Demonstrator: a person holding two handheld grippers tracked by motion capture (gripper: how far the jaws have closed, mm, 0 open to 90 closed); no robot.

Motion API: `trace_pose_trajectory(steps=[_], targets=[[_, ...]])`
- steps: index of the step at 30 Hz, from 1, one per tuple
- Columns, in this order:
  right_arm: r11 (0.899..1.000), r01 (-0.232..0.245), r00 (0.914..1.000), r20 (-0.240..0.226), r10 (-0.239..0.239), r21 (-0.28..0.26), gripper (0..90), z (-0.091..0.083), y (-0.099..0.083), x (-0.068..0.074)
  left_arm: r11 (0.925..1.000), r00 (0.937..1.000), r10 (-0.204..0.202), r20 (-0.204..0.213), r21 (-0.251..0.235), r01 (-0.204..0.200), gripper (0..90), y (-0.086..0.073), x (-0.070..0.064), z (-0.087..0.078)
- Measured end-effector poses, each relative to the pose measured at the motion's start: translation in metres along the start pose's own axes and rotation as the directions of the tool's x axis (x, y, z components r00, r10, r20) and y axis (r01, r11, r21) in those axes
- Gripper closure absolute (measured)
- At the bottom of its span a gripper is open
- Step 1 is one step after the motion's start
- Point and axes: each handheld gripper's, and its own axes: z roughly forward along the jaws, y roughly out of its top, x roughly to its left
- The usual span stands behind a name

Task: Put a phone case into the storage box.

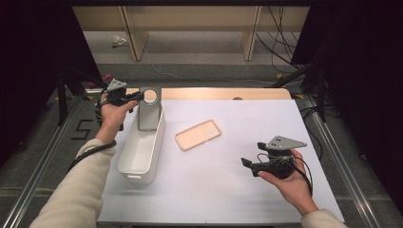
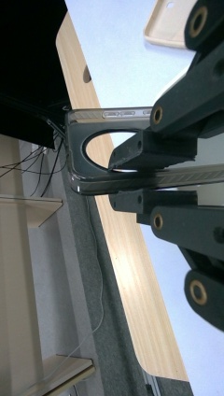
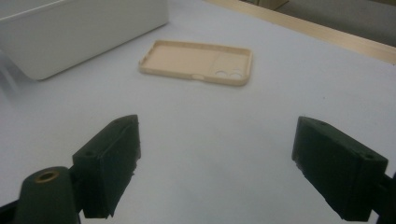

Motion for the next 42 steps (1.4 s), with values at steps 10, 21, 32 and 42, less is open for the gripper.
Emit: trace_pose_trajectory(steps=[10, 21, 32, 42], targets=[[1.0, 0.001, 1.0, -0.001, -0.001, 0.0, 16.2, 0.0, 0.0, 0.0, 0.9995, 0.9996, 0.006, -0.027, 0.032, -0.005, 75.9, -0.002, 0.0, 0.004], [1.0, 0.002, 1.0, -0.003, -0.002, 0.001, 16.2, 0.0, 0.0, 0.001, 0.9982, 0.9985, 0.022, -0.05, 0.056, -0.019, 69.9, 0.001, -0.003, 0.005], [1.0, 0.001, 1.0, -0.003, -0.001, 0.002, 16.2, 0.001, 0.0, 0.0, 0.997, 0.9969, -0.041, -0.067, 0.063, 0.045, 37.2, 0.012, -0.01, -0.004], [1.0, -0.002, 1.0, -0.004, 0.002, 0.006, 16.2, 0.001, 0.0, 0.001, 0.9994, 0.998, -0.001, -0.063, 0.035, 0.003, 17.7, 0.022, -0.024, -0.026]])
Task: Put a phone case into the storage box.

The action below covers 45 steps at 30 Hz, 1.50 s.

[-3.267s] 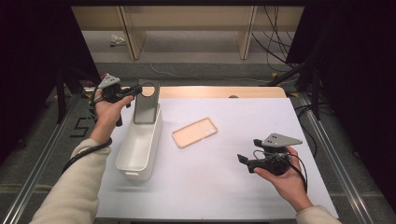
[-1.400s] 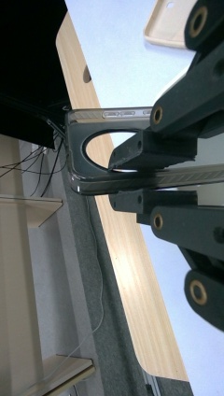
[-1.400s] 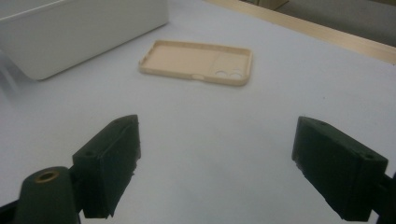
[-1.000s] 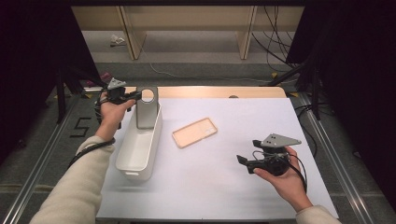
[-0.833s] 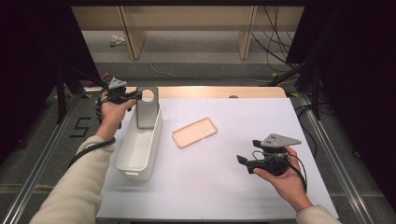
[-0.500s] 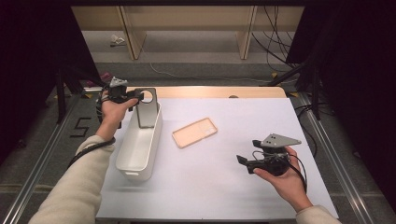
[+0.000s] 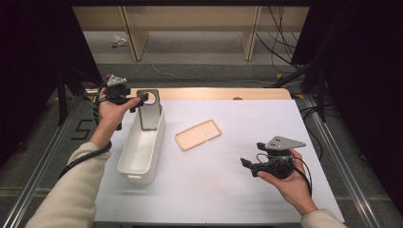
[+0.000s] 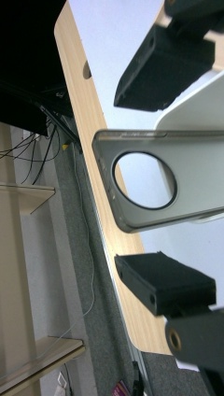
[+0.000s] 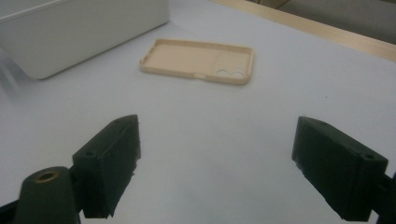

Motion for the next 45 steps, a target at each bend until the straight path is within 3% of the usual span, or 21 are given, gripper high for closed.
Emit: trace_pose_trajectory(steps=[5, 9, 13, 22, 25, 34, 36, 37, 39, 40, 45], targets=[[1.0, -0.002, 1.0, 0.0, 0.002, -0.001, 16.2, 0.001, 0.0, 0.0, 0.9995, 0.9996, -0.01, 0.026, -0.03, 0.011, 12.6, -0.009, -0.013, -0.02], [1.0, -0.004, 1.0, -0.002, 0.004, -0.003, 16.2, 0.001, 0.001, 0.001, 0.9997, 0.9971, -0.024, 0.072, -0.001, 0.024, 5.1, -0.024, -0.024, -0.031], [1.0, -0.008, 1.0, -0.002, 0.008, -0.005, 16.2, 0.001, 0.001, 0.001, 1.0, 0.9955, -0.005, 0.095, -0.004, 0.006, 0.5, -0.038, -0.034, -0.044], [1.0, -0.01, 0.9999, -0.004, 0.01, -0.007, 16.2, 0.004, 0.003, 0.001, 0.9977, 0.9875, 0.02, 0.156, -0.067, -0.01, 0.0, -0.065, -0.057, -0.077], [1.0, -0.007, 1.0, -0.005, 0.007, -0.009, 16.2, 0.004, 0.004, 0.001, 0.9976, 0.9831, 0.031, 0.181, -0.066, -0.019, 0.0, -0.077, -0.065, -0.084], [1.0, -0.003, 1.0, -0.007, 0.003, -0.011, 16.2, 0.005, 0.004, 0.002, 0.9966, 0.9719, 0.073, 0.224, -0.054, -0.063, 0.0, -0.098, -0.084, -0.097], [1.0, -0.003, 1.0, -0.004, 0.003, -0.009, 16.2, 0.005, 0.004, 0.002, 0.9974, 0.9712, 0.065, 0.229, -0.044, -0.057, 0.0, -0.101, -0.085, -0.097], [1.0, -0.003, 1.0, -0.005, 0.003, -0.01, 16.2, 0.005, 0.004, 0.002, 0.9984, 0.9747, 0.052, 0.217, -0.034, -0.046, 0.0, -0.101, -0.085, -0.098], [1.0, -0.001, 1.0, -0.005, 0.001, -0.013, 16.2, 0.004, 0.005, 0.002, 0.9985, 0.9754, 0.047, 0.216, -0.038, -0.039, 0.2, -0.101, -0.085, -0.099], [1.0, -0.001, 1.0, -0.006, 0.001, -0.013, 16.2, 0.004, 0.005, 0.002, 0.9971, 0.9729, 0.065, 0.222, -0.053, -0.055, 0.2, -0.1, -0.083, -0.098], [1.0, -0.002, 1.0, -0.008, 0.002, -0.013, 16.2, 0.004, 0.004, 0.002, 0.9973, 0.9745, 0.061, 0.216, -0.054, -0.051, 0.3, -0.1, -0.082, -0.098]])
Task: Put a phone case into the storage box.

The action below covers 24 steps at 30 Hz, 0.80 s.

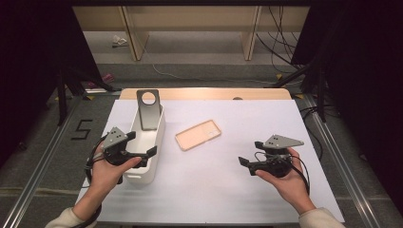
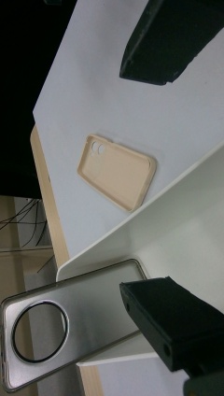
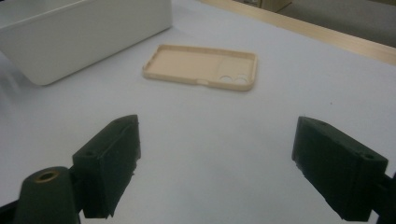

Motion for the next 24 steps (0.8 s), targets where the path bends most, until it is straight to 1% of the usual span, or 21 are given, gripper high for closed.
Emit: trace_pose_trajectory(steps=[5, 10, 11, 12, 13, 14, 19, 20, 21, 22, 23, 24], targets=[[1.0, -0.004, 1.0, 0.0, 0.004, -0.001, 16.2, 0.0007, 0.0003, -0.0003, 1.0, 1.0, 0.004, 0.006, -0.001, -0.004, 0.5, -0.0003, -0.0001, 0.0005], [1.0, -0.005, 1.0, 0.003, 0.005, 0.0, 16.2, 0.0011, 0.0011, 0.0, 1.0, 1.0, 0.007, 0.0, -0.001, -0.007, 0.5, 0.0, 0.0002, 0.0002], [1.0, -0.003, 1.0, 0.002, 0.003, 0.0, 16.2, 0.0005, 0.0011, 0.0004, 0.9999, 0.9999, -0.013, -0.009, 0.007, 0.013, 0.5, 0.0, -0.0016, -0.0011], [1.0, -0.001, 1.0, 0.001, 0.001, -0.001, 16.2, 0.0001, 0.001, 0.0005, 0.9999, 0.9999, -0.014, -0.008, 0.006, 0.014, 0.5, 0.0003, -0.002, -0.001], [1.0, -0.001, 1.0, 0.0, 0.001, -0.001, 16.2, 0.0, 0.0008, 0.0005, 0.9999, 0.9999, 0.01, 0.001, -0.003, -0.01, 0.5, 0.0009, -0.0005, 0.0003], [1.0, -0.002, 1.0, 0.0, 0.002, -0.002, 16.2, 0.0003, 0.0006, 0.0004, 0.9999, 0.9999, 0.011, 0.001, 0.0, -0.011, 0.5, 0.0004, -0.0003, 0.0008], [1.0, 0.002, 1.0, -0.001, -0.002, -0.002, 16.2, 0.0003, 0.0005, 0.0012, 1.0, 1.0, 0.005, -0.004, -0.001, -0.005, 0.5, 0.0001, 0.0007, 0.0005], [1.0, 0.002, 1.0, -0.001, -0.002, -0.002, 16.2, -0.0002, 0.0008, 0.0014, 0.9998, 0.9997, -0.02, -0.012, 0.005, 0.021, 0.5, 0.0003, -0.0011, -0.0009], [1.0, 0.0, 1.0, 0.0, 0.0, -0.005, 16.2, 0.0001, 0.0013, 0.0016, 1.0, 1.0, 0.005, -0.002, -0.008, -0.005, 0.5, 0.0013, 0.0007, 0.0002], [1.0, -0.004, 1.0, -0.002, 0.004, -0.005, 16.2, 0.0009, 0.0016, 0.0015, 0.9998, 0.9998, -0.02, -0.008, 0.0, 0.02, 0.5, 0.0008, -0.0011, -0.0006], [1.0, -0.008, 1.0, -0.005, 0.008, -0.007, 16.2, 0.0023, 0.0021, 0.0015, 0.9999, 1.0, 0.004, 0.0, -0.01, -0.004, 0.5, 0.0014, 0.0008, 0.0006], [1.0, -0.006, 0.9999, -0.008, 0.006, -0.005, 16.2, 0.0039, 0.0028, 0.0017, 1.0, 1.0, 0.002, 0.003, -0.009, -0.002, 0.5, 0.0013, 0.0008, 0.001]])
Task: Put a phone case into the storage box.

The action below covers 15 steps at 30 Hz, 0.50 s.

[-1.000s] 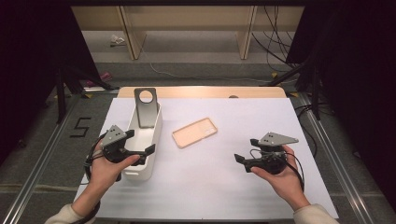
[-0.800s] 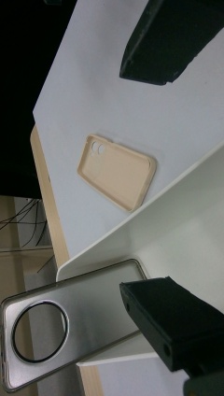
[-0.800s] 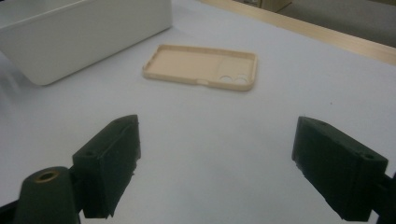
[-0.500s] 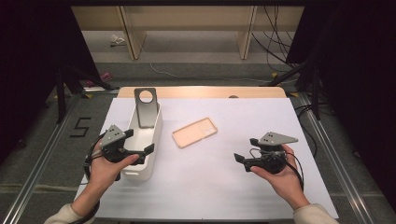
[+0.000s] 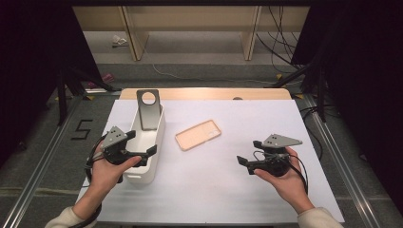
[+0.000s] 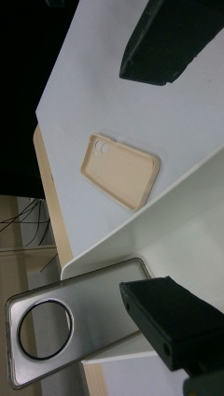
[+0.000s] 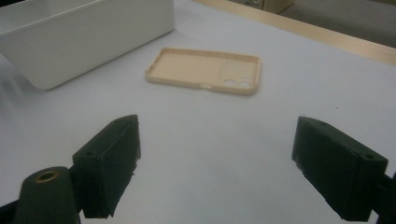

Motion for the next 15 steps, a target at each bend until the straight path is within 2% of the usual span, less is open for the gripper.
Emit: trace_pose_trajectory(steps=[6, 10, 15], targets=[[1.0, 0.007, 0.9998, -0.017, -0.007, 0.006, 16.4, 0.011, 0.005, 0.006, 1.0, 1.0, 0.0, 0.006, -0.004, 0.0, 1.0, -0.001, -0.001, 0.0], [1.0, 0.01, 0.9997, -0.021, -0.01, 0.006, 16.3, 0.012, 0.005, 0.007, 0.9999, 0.9999, 0.005, 0.012, -0.01, -0.005, 1.5, -0.001, -0.001, -0.001], [1.0, 0.005, 0.9997, -0.025, -0.005, -0.006, 16.2, 0.008, 0.005, 0.006, 0.9992, 0.9992, 0.036, 0.015, -0.014, -0.036, 2.3, -0.002, -0.005, -0.002]])
